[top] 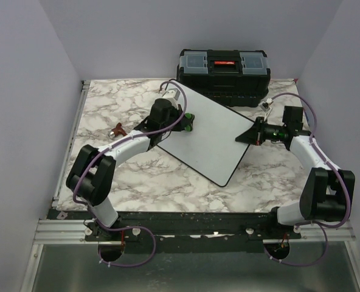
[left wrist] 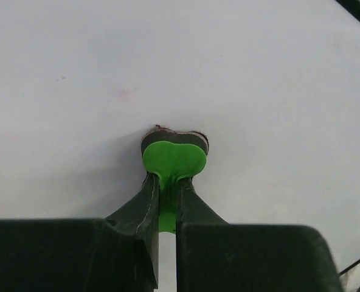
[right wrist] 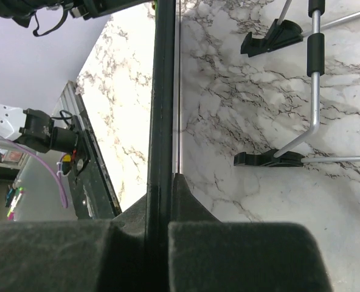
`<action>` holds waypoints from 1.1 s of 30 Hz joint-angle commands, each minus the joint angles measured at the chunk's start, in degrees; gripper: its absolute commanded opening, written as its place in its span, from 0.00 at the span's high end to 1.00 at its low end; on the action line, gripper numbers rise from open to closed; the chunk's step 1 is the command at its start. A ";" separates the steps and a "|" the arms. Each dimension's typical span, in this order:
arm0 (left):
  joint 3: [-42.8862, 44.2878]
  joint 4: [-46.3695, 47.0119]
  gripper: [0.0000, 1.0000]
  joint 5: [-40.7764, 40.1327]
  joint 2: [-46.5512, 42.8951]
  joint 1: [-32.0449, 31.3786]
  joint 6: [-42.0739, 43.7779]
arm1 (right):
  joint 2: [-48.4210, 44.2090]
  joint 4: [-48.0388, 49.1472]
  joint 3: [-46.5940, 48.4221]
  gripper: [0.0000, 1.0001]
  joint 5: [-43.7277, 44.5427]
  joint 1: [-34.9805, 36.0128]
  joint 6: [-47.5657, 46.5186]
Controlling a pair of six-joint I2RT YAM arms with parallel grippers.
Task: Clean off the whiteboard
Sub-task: Erase the whiteboard at the whiteboard stand, then place the whiteboard on the whiteboard stand.
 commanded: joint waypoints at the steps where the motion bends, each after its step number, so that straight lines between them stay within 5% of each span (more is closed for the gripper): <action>1: 0.44 -5.43 1.00 -2.90 2.64 1.61 3.79 | -3.23 -4.27 1.73 0.99 -9.14 1.21 -2.07; 7: 2.77 -2.98 1.00 11.17 1.52 -3.69 2.48 | -3.07 -13.08 5.54 0.99 -6.36 1.12 -10.44; 12: -1.98 2.87 1.00 17.14 -8.65 -9.47 0.65 | -2.74 -21.84 13.14 0.99 -2.54 1.18 -17.10; 18: -8.39 -0.94 1.00 15.60 -30.68 -3.23 2.00 | -0.94 -26.39 25.08 0.99 1.50 1.18 -15.56; 24: -13.83 -11.85 1.00 6.62 -47.42 1.51 8.81 | 1.51 -19.10 36.11 1.00 2.07 1.06 -4.14; 33: -24.92 -15.38 1.00 4.49 -61.88 5.19 7.02 | 4.98 -26.24 47.45 0.99 10.79 0.29 -6.52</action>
